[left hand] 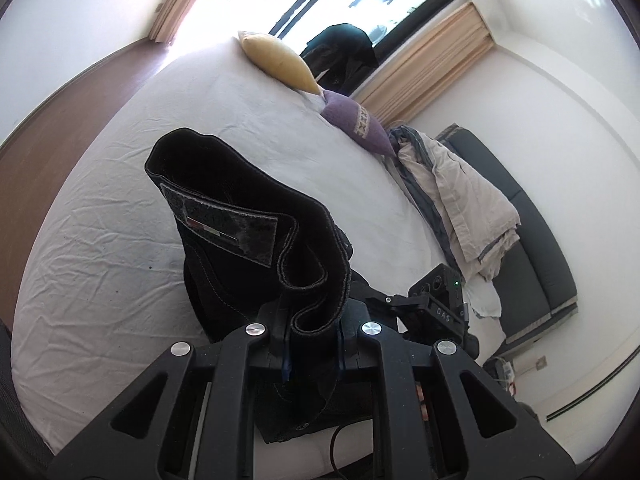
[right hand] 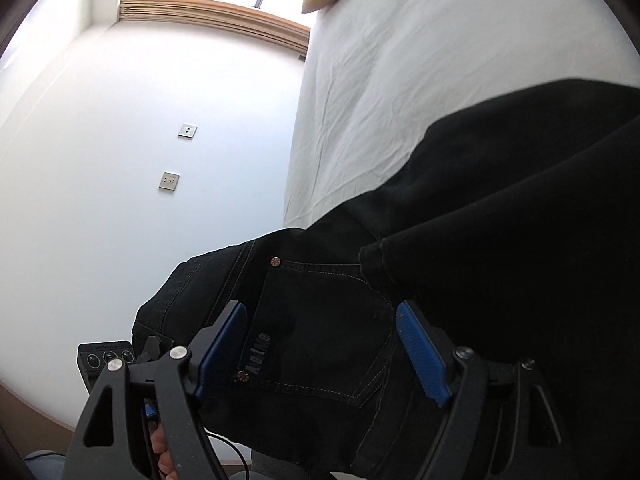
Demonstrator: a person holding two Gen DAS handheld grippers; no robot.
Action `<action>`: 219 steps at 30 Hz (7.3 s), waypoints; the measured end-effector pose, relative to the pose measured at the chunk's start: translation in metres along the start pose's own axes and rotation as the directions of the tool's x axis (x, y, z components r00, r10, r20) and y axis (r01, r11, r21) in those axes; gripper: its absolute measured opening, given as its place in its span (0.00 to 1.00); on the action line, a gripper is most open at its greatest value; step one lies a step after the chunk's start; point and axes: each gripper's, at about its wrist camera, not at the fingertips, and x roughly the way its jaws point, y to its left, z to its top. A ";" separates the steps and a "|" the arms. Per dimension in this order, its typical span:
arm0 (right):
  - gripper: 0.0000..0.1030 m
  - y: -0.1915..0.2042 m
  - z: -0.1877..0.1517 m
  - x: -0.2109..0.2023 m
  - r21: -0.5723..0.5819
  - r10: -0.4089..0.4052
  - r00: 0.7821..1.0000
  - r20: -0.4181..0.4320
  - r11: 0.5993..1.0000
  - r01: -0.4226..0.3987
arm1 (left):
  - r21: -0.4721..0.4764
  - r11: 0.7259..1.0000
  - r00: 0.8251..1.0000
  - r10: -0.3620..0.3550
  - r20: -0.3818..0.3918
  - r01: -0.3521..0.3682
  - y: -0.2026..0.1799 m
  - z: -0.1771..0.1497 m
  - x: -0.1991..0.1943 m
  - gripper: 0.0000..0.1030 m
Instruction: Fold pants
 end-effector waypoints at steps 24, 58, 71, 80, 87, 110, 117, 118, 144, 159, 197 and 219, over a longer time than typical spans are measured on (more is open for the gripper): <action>0.35 0.077 -0.004 -0.050 -0.430 -0.533 0.846 -0.035 0.772 0.469 | 0.561 0.825 0.966 0.081 -0.246 0.074 -0.186 -0.118 0.132 0.13; 0.62 -0.093 -0.009 -0.192 0.039 -0.355 0.926 0.127 0.935 0.353 | 0.499 0.831 0.913 -0.027 -0.408 0.247 -0.196 -0.172 0.187 0.74; 0.07 -0.119 -0.010 -0.123 0.109 -0.165 0.985 0.052 0.981 0.159 | 0.234 0.958 0.943 -0.085 -0.322 0.166 -0.075 -0.071 0.194 0.73; 0.00 -0.128 -0.013 -0.130 0.159 -0.146 0.985 0.090 0.979 0.130 | 0.150 0.936 0.867 -0.223 -0.445 0.318 -0.042 -0.047 0.241 0.46; 0.00 -0.122 -0.015 -0.128 0.148 -0.171 0.980 0.099 0.977 0.156 | 0.157 0.929 0.853 -0.230 -0.468 0.336 -0.028 -0.100 0.207 0.42; 0.55 -0.064 -0.067 -0.156 -0.013 -0.056 0.985 0.161 0.998 0.059 | 0.381 0.852 0.839 -0.115 -0.532 0.359 -0.053 -0.156 0.139 0.45; 0.30 -0.095 -0.090 -0.139 0.034 -0.097 0.994 0.049 0.995 0.096 | 0.371 0.854 0.825 -0.112 -0.554 0.364 -0.052 -0.155 0.147 0.45; 0.25 -0.103 -0.093 -0.146 0.053 -0.098 0.994 0.057 0.994 0.095 | 0.370 0.854 0.826 -0.115 -0.552 0.366 -0.052 -0.154 0.147 0.45; 0.72 -0.129 -0.001 -0.149 0.076 -0.109 0.992 0.065 0.992 0.104 | 0.017 0.987 0.833 -0.127 -0.538 0.162 0.023 -0.066 0.225 0.70; 0.20 -0.063 -0.014 -0.124 -0.080 -0.352 0.934 0.059 0.931 0.356 | 0.187 0.976 0.843 0.005 -0.538 0.113 -0.011 -0.063 0.218 0.18; 0.51 -0.100 0.077 -0.065 -0.027 -0.281 0.936 0.213 0.956 0.293 | 0.449 0.873 0.908 0.331 -0.256 -0.192 0.073 0.103 0.285 0.76; 1.00 0.089 -0.073 -0.158 -0.154 -0.394 0.656 0.644 0.773 0.616 | 0.487 0.751 0.894 0.351 0.277 -0.446 -0.061 0.060 0.068 1.00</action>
